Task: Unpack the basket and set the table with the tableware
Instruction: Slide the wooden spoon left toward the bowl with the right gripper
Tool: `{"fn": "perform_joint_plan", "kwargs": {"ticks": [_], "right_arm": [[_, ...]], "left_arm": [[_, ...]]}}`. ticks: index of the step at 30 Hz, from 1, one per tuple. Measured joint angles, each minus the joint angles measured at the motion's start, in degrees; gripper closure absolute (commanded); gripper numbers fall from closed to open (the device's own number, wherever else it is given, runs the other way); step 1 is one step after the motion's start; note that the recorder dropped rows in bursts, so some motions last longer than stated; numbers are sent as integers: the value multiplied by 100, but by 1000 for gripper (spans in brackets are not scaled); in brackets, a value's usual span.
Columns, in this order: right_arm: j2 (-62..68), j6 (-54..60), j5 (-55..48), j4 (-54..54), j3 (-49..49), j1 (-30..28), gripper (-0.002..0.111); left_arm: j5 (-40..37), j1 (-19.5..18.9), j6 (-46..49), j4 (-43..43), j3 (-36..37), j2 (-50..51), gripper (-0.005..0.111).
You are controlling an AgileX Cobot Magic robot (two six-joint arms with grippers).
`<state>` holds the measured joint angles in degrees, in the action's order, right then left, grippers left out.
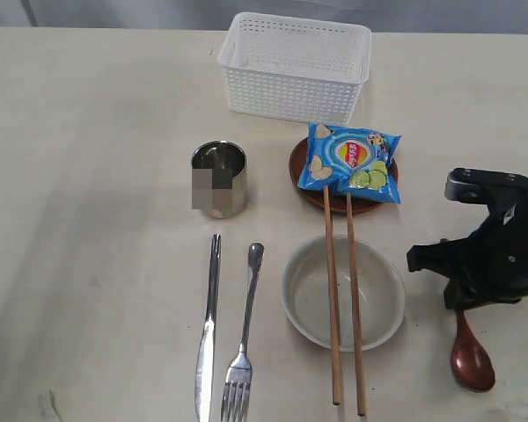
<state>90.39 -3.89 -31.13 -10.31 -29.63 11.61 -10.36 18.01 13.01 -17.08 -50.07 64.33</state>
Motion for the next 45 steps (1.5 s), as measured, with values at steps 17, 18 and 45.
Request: {"fn": "perform_joint_plan", "kwargs": {"ticks": [17,18,45], "right_arm": [[0,351,657,-420,0,676,109],[0,339,657,-420,0,676,109],[-462,243,264,-420,0,676,64]], "left_arm": [[11,0,0,0,0,0,107],[11,0,0,0,0,0,107],[11,0,0,0,0,0,107]]}}
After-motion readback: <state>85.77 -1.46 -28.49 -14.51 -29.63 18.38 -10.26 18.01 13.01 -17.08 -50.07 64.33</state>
